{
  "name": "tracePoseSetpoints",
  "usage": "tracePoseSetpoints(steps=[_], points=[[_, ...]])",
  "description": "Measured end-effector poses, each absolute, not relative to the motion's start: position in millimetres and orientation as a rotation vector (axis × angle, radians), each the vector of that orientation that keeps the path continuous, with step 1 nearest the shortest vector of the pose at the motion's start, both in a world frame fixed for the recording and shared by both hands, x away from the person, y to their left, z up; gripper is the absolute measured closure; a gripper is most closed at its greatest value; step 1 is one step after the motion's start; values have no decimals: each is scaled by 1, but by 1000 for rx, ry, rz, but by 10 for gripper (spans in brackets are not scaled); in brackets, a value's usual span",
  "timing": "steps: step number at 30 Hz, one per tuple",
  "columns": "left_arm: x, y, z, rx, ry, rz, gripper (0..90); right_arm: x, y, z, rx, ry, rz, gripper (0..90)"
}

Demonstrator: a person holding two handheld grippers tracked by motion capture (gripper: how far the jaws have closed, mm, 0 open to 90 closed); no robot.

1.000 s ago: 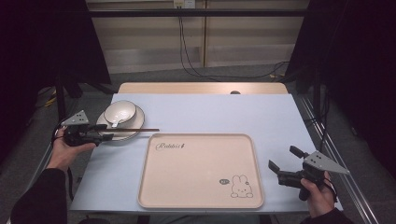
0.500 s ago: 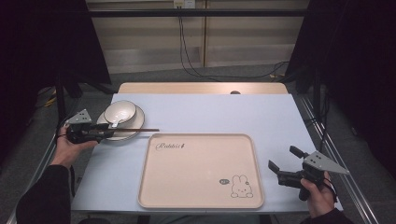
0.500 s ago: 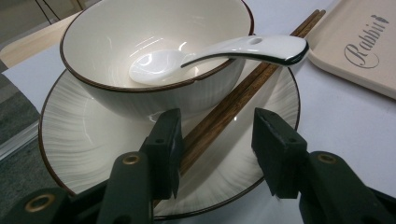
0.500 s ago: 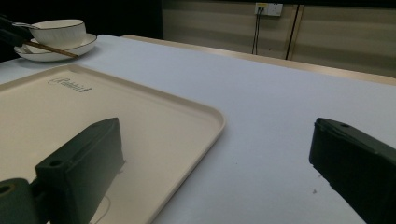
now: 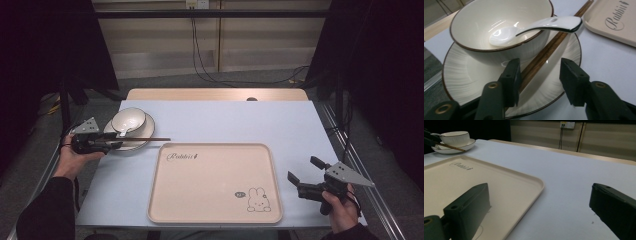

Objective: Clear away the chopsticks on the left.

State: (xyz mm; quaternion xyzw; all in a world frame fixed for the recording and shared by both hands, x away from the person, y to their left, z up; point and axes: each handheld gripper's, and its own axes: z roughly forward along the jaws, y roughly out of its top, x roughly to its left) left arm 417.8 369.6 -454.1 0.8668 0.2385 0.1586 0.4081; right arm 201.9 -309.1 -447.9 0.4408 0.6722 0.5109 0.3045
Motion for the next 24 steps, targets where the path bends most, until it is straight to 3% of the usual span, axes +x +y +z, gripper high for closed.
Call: tracePoseSetpoints(steps=[3, 7, 14, 24], points=[[418, 369, -454, 2208, 570, 379, 570, 202, -309, -448, 1168, 1784, 1356, 27], [419, 368, -455, 2202, 569, 374, 554, 202, -309, -448, 1167, 1778, 1352, 26], [419, 360, -454, 2244, 539, 375, 656, 202, -309, -448, 1172, 1779, 1354, 26], [425, 347, -457, 2279, 536, 321, 670, 203, -309, -449, 1184, 1782, 1357, 26]])
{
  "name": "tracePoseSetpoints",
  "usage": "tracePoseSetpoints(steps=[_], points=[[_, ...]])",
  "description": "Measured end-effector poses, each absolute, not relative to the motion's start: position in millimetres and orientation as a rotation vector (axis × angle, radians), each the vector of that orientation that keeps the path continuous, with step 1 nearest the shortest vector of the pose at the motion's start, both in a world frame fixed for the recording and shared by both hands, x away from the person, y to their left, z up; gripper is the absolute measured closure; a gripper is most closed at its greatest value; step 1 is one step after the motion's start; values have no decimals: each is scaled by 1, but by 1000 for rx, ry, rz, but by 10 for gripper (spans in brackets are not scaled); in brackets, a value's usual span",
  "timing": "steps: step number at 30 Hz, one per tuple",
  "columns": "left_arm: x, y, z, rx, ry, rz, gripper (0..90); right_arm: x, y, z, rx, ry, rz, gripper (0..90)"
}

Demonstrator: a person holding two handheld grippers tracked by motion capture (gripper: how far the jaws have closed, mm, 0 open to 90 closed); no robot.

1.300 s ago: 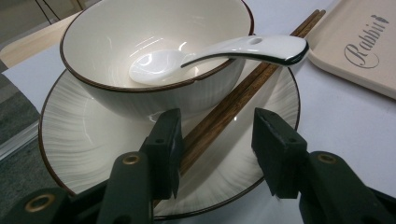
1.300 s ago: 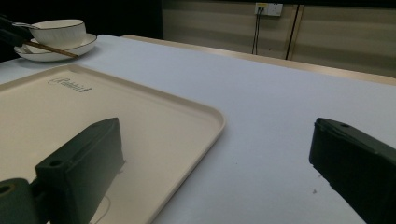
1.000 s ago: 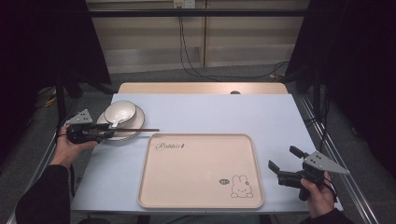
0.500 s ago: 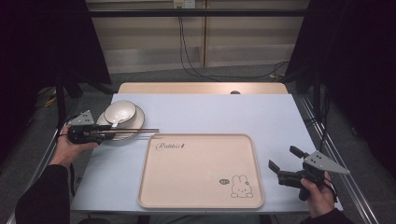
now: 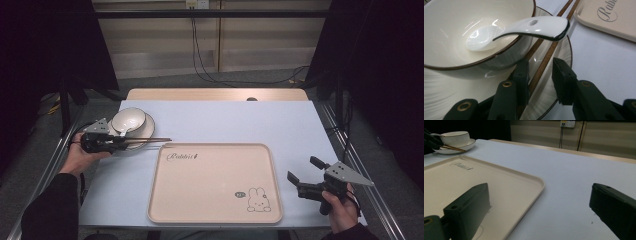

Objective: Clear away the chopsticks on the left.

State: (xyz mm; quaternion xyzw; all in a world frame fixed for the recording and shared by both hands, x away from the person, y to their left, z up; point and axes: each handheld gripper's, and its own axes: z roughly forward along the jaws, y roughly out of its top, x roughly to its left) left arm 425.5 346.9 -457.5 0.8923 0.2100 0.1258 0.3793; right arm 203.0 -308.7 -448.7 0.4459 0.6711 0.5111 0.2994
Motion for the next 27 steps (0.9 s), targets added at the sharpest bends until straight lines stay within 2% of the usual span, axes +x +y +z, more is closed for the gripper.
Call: tracePoseSetpoints(steps=[7, 9, 15, 18, 27], points=[[427, 341, -455, 2315, 549, 287, 692, 203, -309, -449, 1201, 1769, 1358, 26], [428, 340, -455, 2313, 539, 288, 737, 203, -310, -449, 1197, 1772, 1359, 26], [430, 337, -456, 2309, 555, 232, 784, 202, -310, -448, 1202, 1769, 1353, 26], [431, 336, -455, 2308, 570, 214, 841, 203, -310, -448, 1203, 1767, 1352, 26], [429, 334, -452, 2274, 620, 170, 847, 202, -310, -448, 1211, 1765, 1356, 26]])
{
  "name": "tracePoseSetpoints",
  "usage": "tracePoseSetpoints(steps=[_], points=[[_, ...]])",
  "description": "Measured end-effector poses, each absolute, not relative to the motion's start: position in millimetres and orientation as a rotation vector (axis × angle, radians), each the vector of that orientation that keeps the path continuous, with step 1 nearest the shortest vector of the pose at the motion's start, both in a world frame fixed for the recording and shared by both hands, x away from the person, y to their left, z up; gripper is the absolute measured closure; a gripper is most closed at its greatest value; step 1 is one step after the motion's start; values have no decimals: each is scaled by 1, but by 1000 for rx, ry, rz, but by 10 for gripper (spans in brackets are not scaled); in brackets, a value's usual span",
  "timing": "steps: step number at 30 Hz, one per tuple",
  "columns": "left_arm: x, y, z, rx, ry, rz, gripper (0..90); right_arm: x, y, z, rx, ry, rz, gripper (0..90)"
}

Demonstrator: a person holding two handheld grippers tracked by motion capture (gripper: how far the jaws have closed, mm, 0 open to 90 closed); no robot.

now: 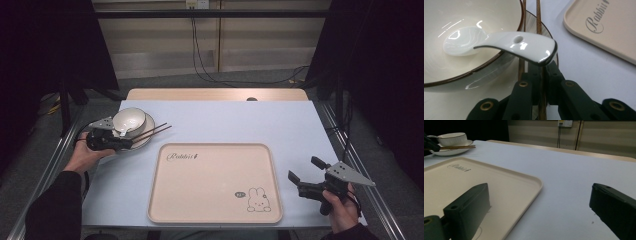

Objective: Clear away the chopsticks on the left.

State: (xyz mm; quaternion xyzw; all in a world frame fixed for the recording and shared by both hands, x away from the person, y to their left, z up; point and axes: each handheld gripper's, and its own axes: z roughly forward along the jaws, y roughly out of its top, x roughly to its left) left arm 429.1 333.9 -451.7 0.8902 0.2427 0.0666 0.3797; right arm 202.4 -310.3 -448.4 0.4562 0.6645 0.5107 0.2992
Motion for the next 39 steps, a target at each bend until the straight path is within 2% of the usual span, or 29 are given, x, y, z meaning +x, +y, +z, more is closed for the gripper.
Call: tracePoseSetpoints(steps=[13, 30, 34, 39], points=[[413, 325, -436, 2141, 741, 110, 847, 202, -310, -448, 1204, 1759, 1363, 25], [375, 298, -423, 2057, 889, 60, 849, 202, -310, -447, 1208, 1753, 1362, 26], [363, 284, -420, 2038, 907, 108, 849, 201, -309, -447, 1214, 1751, 1367, 25], [350, 274, -419, 1947, 1029, 167, 849, 201, -309, -447, 1217, 1748, 1364, 24]])
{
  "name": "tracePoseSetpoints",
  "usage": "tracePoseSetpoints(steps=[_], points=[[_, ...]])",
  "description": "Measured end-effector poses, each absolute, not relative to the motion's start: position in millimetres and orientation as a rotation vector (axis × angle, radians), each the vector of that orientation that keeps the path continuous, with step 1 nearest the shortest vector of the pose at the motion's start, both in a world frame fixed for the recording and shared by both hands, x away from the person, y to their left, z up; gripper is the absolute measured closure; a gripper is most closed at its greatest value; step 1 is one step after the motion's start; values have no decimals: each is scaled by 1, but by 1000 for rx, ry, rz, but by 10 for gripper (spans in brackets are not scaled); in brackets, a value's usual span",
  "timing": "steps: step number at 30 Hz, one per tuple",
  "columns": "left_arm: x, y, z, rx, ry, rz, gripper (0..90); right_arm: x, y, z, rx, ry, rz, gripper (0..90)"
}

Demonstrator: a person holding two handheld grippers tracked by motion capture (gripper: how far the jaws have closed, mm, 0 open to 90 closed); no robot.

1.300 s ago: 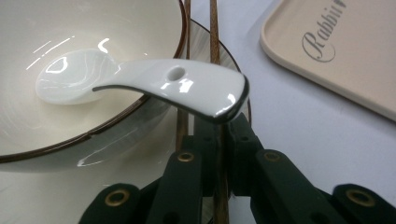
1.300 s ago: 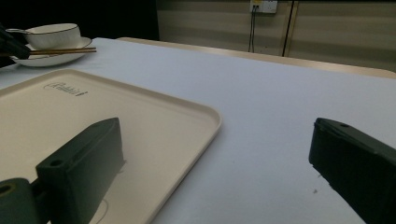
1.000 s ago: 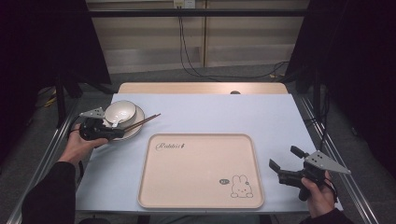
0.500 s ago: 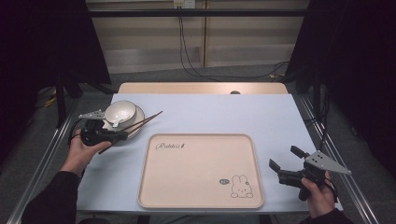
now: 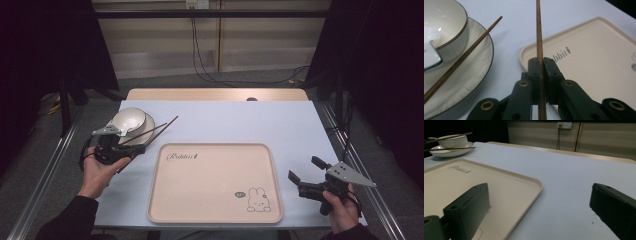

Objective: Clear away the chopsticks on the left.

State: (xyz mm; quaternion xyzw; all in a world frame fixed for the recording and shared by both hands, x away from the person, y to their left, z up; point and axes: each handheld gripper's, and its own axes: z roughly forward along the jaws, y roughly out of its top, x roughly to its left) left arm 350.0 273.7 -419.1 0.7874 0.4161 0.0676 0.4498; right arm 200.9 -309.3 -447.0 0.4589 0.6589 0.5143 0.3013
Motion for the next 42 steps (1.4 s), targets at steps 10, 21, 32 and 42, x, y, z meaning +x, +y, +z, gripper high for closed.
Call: tracePoseSetpoints(steps=[10, 21, 32, 42], points=[[328, 257, -423, 1893, 1146, 138, 849, 201, -309, -447, 1200, 1754, 1348, 24], [306, 237, -426, 1857, 1269, 154, 850, 201, -309, -447, 1209, 1748, 1349, 24], [282, 212, -430, 1844, 1352, 200, 849, 201, -308, -447, 1200, 1746, 1349, 25], [266, 200, -438, 1869, 1379, 202, 849, 201, -308, -447, 1196, 1750, 1352, 25]])
